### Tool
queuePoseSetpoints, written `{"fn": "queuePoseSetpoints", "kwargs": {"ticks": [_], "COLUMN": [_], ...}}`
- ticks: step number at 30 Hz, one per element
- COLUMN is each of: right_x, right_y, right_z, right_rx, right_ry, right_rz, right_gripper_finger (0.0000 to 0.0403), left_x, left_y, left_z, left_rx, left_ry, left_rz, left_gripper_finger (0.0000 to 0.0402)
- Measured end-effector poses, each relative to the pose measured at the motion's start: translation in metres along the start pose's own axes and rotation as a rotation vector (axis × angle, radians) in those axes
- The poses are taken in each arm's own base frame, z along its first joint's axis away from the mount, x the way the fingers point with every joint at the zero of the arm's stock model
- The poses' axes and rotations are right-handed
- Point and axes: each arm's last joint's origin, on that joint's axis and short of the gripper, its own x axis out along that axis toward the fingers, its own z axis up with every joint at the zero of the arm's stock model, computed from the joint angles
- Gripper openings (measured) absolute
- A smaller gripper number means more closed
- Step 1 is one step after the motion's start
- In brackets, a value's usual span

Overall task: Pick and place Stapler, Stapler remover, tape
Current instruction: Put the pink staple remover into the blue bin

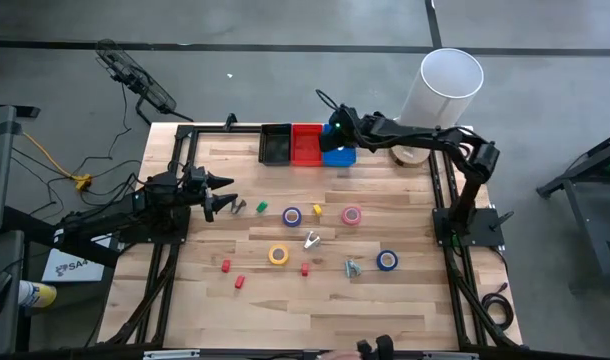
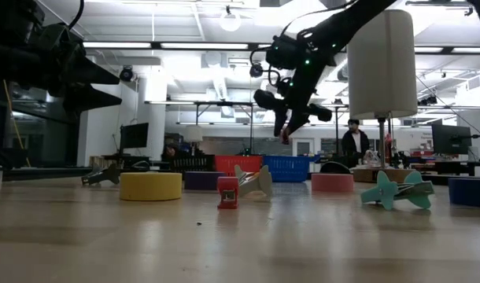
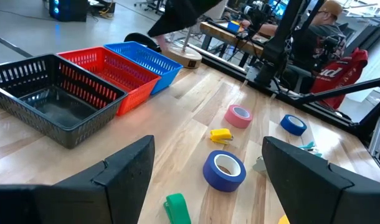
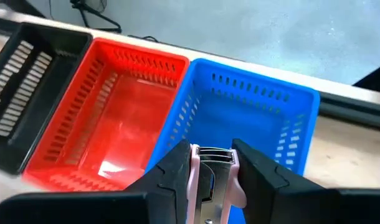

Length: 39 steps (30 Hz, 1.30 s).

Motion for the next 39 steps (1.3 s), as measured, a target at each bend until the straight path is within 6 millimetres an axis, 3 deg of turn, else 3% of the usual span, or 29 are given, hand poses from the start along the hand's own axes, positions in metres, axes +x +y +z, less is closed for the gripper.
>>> {"fn": "queuePoseSetpoints", "kwargs": {"ticks": [12,34,39], "right_x": [0.034,0.059,0.059], "right_y": [-0.01,-0.005,-0.006], "right_z": [0.007,-0.016,-0.016], "right_rx": [0.165,0.157,0.157], "right_ry": [0.046,0.217,0.217], "right_rz": [-0.049,-0.004,-0.004], "right_gripper_finger": [0.0094,0.0095,0.0116], "left_x": [0.0,0.0,0.0], "left_y": [0.0,0.0,0.0], "left_z": [0.0,0.0,0.0], "left_rx": [0.0,0.0,0.0], "left_ry": [0.0,0.0,-0.001], "left_rz": [0.0,0.0,0.0], "left_gripper_finger": [0.0292,0.0292,0.0292]}}
